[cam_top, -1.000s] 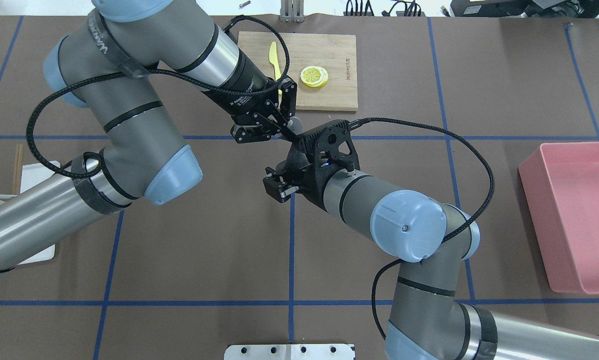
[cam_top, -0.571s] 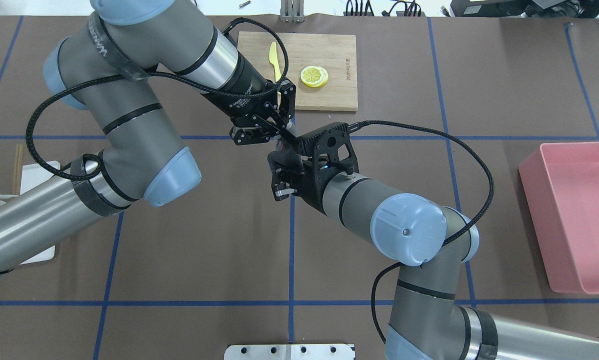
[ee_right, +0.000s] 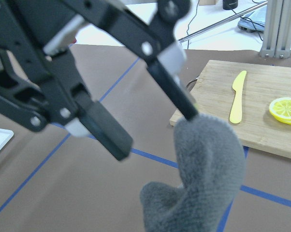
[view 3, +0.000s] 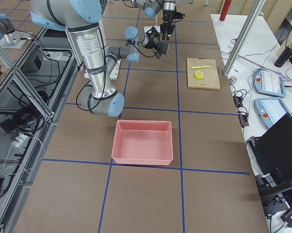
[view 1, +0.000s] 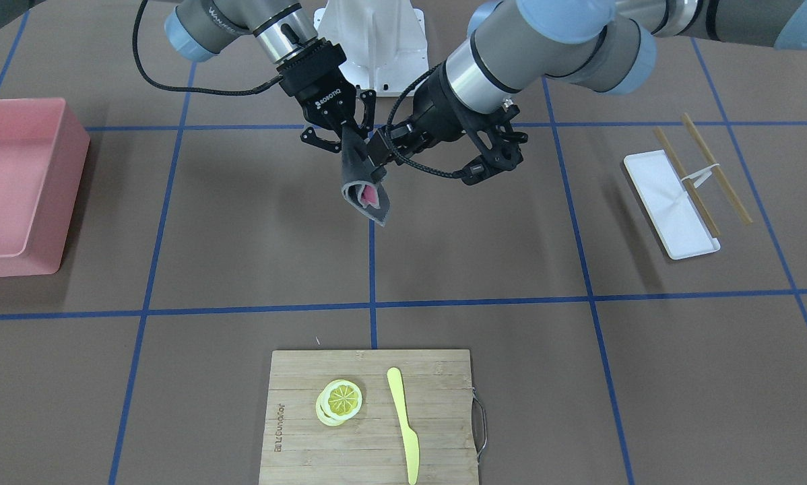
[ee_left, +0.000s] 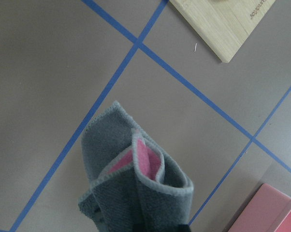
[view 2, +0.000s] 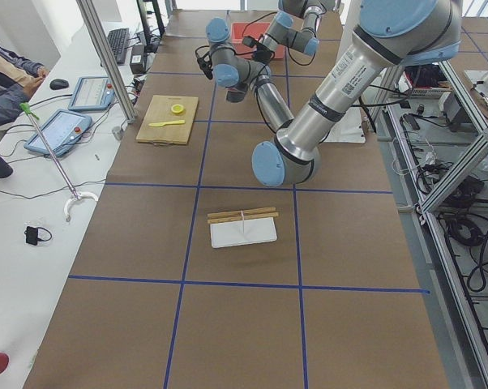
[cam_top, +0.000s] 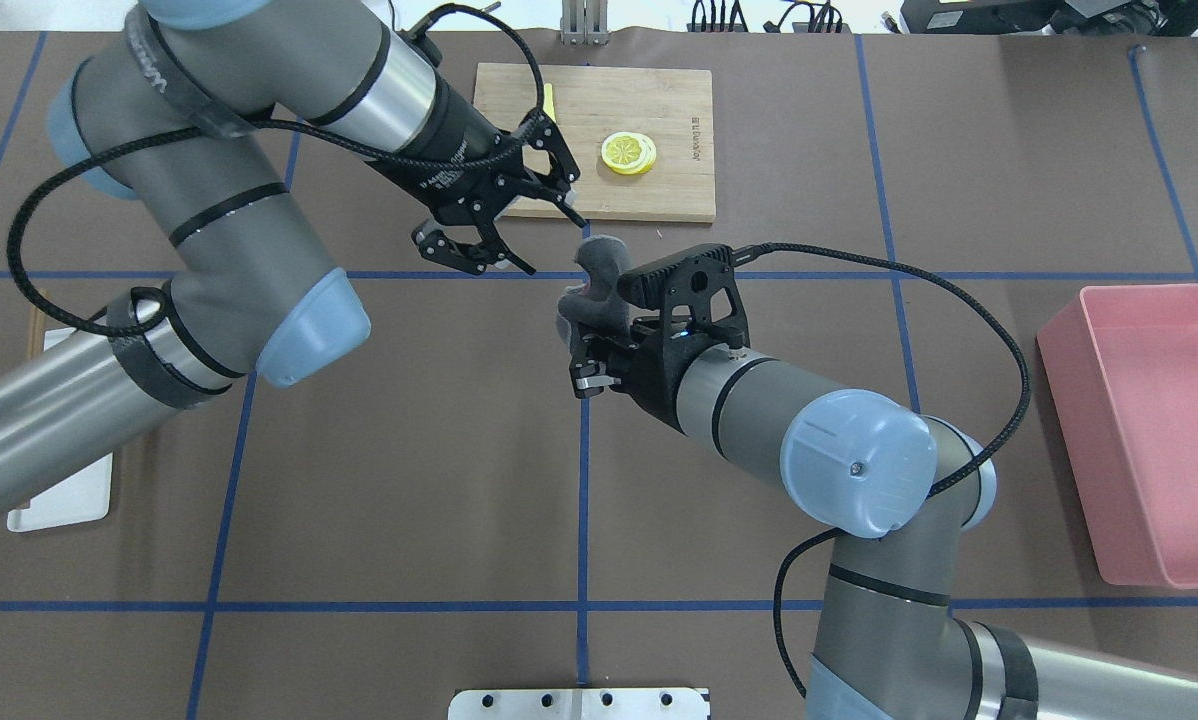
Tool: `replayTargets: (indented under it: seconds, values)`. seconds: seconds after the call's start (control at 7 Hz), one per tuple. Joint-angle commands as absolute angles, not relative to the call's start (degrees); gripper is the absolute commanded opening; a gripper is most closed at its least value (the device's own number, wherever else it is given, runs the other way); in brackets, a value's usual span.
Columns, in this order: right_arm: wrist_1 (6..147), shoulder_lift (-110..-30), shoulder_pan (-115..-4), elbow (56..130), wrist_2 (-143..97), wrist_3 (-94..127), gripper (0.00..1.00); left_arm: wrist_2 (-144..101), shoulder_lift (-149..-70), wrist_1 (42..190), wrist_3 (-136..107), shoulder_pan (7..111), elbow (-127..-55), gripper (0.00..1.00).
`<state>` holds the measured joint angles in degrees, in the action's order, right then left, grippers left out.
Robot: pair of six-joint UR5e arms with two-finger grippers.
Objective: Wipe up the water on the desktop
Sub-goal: 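Grasp the grey cloth with the right gripper from the left gripper, then lower the cloth onto the table with the right gripper while left arm retracts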
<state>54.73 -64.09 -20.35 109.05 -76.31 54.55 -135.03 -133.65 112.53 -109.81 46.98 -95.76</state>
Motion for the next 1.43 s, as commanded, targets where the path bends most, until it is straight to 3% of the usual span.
replayTargets:
  seconds: [0.0, 0.14, 0.43, 0.57, 0.86, 1.14, 1.29]
  values:
    - [65.3, -70.7, -20.7, 113.3, -79.9, 59.7, 0.0, -135.0, -131.0, 112.6, -104.5, 53.8, -95.9, 0.98]
    - [79.6, -72.6, -21.4, 119.4, -85.5, 59.7, 0.0, -135.3, -128.5, 112.6, -100.6, 56.3, -96.0, 0.98]
    - [92.9, -74.5, -24.2, 120.5, -94.7, 59.9, 0.0, -135.6, -124.2, 112.5, -94.7, 58.5, -96.0, 0.98]
    - [92.7, -79.1, -29.2, 119.3, -103.7, 58.9, 0.0, -135.5, -123.2, 112.4, -92.9, 58.8, -96.0, 0.98]
    - [92.5, -80.3, -34.5, 113.7, -114.1, 56.9, 0.0, -135.0, -122.3, 112.3, -92.8, 59.5, -95.6, 0.98]
    - [92.9, -76.0, -30.9, 112.7, -114.0, 58.1, 0.0, -135.4, -121.4, 112.2, -90.4, 60.9, -95.7, 0.98]
    - [93.1, -70.1, -26.7, 110.6, -111.7, 64.8, 0.0, -135.2, -121.1, 112.2, -90.4, 60.9, -95.7, 0.98]
